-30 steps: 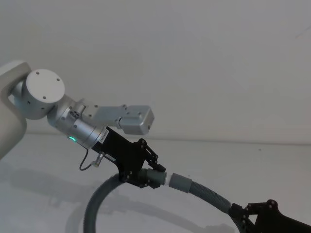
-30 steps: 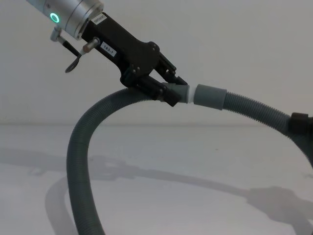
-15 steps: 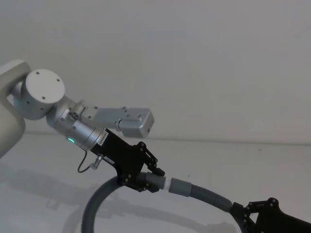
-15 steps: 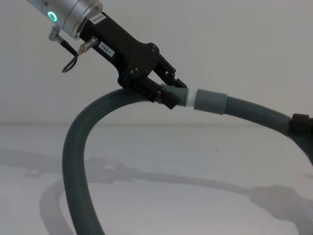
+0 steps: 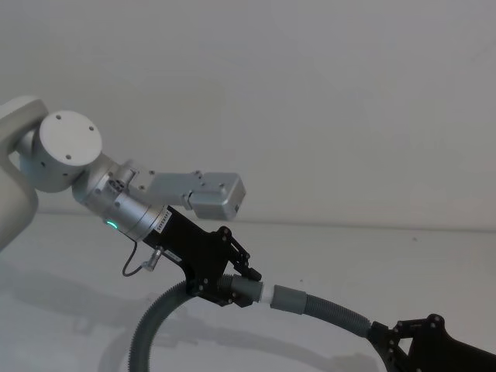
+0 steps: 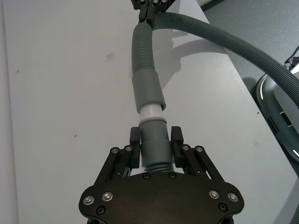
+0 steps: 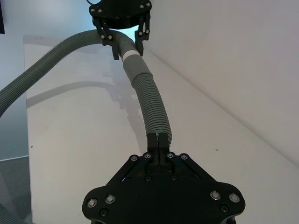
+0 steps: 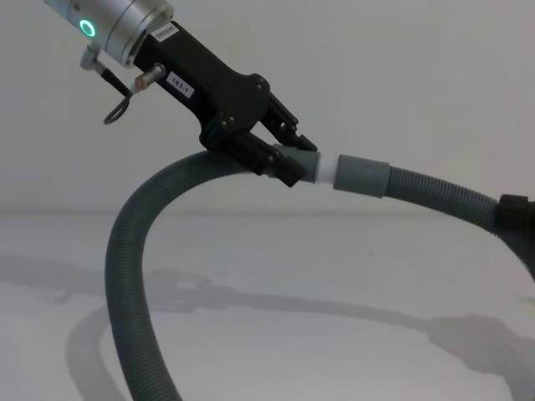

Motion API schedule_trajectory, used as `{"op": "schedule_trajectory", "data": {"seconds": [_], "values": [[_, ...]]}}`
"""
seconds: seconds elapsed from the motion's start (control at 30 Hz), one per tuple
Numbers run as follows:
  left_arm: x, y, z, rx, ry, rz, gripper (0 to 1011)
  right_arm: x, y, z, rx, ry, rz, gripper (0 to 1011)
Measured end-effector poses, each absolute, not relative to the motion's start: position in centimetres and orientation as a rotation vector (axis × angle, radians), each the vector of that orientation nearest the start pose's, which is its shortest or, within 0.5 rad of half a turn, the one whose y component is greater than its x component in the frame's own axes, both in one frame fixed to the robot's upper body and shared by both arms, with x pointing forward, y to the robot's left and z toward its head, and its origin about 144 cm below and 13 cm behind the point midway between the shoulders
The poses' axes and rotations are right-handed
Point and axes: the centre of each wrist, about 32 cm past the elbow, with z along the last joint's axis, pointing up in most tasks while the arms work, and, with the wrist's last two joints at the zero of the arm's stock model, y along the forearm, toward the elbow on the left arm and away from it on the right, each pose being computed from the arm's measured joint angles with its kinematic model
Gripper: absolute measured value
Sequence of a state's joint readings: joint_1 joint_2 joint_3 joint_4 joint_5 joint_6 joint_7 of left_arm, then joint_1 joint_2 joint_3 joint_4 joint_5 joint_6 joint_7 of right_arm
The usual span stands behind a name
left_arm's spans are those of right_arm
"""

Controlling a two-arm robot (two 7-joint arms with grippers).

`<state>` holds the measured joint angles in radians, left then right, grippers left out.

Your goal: Use both hands to pick up one end of the pipe from the table, align the ends, and insert them.

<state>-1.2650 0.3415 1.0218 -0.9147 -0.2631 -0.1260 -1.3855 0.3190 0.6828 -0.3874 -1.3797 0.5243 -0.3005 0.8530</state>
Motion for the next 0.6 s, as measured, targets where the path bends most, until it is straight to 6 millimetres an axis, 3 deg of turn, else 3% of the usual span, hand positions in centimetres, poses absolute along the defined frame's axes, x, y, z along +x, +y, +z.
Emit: {"op": "schedule_trajectory", "data": {"seconds": [0.6], "values": [[68.3, 17.1, 140.0, 0.677, -0.515, -0.249, 360, 52.5, -36.0, 120.0, -0.100, -0.297, -0.502, 3]]}}
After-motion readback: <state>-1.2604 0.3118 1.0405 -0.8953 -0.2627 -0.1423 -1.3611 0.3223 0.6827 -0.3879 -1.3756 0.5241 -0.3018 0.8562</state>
